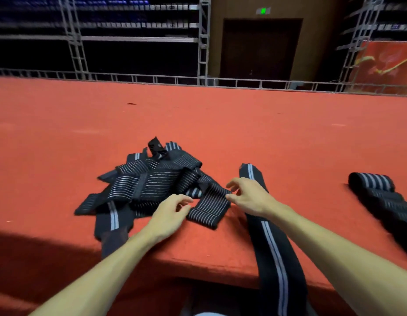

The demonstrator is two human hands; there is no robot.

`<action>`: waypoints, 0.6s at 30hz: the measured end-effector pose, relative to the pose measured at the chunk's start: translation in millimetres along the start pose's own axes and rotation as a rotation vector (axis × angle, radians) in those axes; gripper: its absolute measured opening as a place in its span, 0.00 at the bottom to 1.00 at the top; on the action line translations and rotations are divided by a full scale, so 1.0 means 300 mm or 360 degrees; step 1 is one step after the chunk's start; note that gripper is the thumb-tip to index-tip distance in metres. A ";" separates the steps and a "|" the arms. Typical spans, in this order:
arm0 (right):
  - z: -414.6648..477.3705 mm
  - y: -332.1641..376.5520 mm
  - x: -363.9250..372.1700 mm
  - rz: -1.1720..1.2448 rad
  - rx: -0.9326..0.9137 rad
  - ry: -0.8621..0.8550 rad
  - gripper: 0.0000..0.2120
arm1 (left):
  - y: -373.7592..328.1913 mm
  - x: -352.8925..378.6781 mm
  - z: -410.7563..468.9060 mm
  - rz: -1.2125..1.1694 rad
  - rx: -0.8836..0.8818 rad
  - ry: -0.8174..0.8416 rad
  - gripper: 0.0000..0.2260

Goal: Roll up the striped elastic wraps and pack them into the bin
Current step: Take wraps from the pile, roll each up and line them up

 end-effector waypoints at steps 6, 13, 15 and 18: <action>0.101 -0.033 0.118 0.0047 -0.0034 -0.0012 0.17 | 0.044 0.062 0.033 0.0204 0.0065 0.0005 0.09; 0.100 -0.038 0.100 0.0247 -0.0086 -0.0139 0.07 | 0.049 0.060 0.027 0.0273 0.0165 -0.0009 0.08; 0.068 -0.050 0.056 0.0221 -0.0153 -0.0103 0.07 | 0.035 0.055 0.021 0.0270 0.0177 0.0016 0.08; 0.013 -0.077 -0.020 0.0099 -0.0205 -0.0097 0.11 | 0.006 0.046 0.008 0.0132 0.0193 0.0015 0.05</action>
Point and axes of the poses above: each hand's wrist, its own z-axis towards the middle knuckle, its own x-axis out of the palm, y = z × x, the point moved 2 cm from there along z, towards the middle knuckle, and after that the axes turned 2 degrees about -x, right-handed, at the moved point
